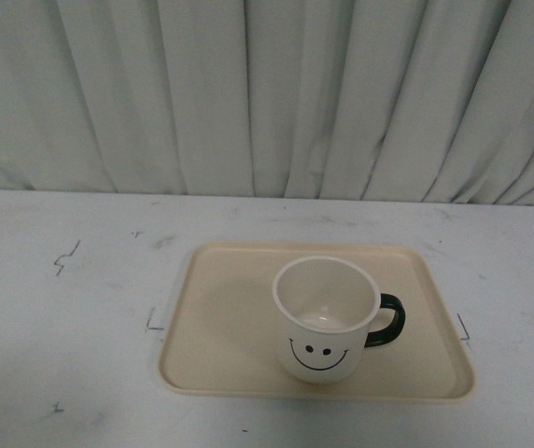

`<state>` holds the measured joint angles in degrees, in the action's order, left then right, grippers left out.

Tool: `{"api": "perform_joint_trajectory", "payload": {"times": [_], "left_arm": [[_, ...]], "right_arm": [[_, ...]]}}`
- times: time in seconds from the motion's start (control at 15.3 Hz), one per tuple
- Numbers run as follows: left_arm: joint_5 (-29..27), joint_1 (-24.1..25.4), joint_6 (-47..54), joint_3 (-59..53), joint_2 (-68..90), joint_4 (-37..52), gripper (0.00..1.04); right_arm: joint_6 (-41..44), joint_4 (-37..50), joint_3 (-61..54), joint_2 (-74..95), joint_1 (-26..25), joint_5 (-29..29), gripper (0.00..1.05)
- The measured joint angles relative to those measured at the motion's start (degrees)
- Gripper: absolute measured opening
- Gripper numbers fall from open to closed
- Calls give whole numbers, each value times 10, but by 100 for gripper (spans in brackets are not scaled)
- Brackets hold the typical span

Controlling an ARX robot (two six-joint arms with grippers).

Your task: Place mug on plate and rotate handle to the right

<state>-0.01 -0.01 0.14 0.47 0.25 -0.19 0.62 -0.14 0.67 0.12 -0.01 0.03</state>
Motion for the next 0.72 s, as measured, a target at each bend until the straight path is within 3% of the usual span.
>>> {"api": "perform_joint_trajectory", "payload": {"times": [0.33, 0.65, 0.72], "left_arm": [[0, 0, 0, 0, 0, 0, 98], [0, 0, 0, 0, 0, 0, 98], [0, 0, 0, 0, 0, 0, 98]], "right_arm": [[0, 0, 0, 0, 0, 0, 2], [0, 0, 0, 0, 0, 0, 45], [0, 0, 0, 0, 0, 0, 58]]}}
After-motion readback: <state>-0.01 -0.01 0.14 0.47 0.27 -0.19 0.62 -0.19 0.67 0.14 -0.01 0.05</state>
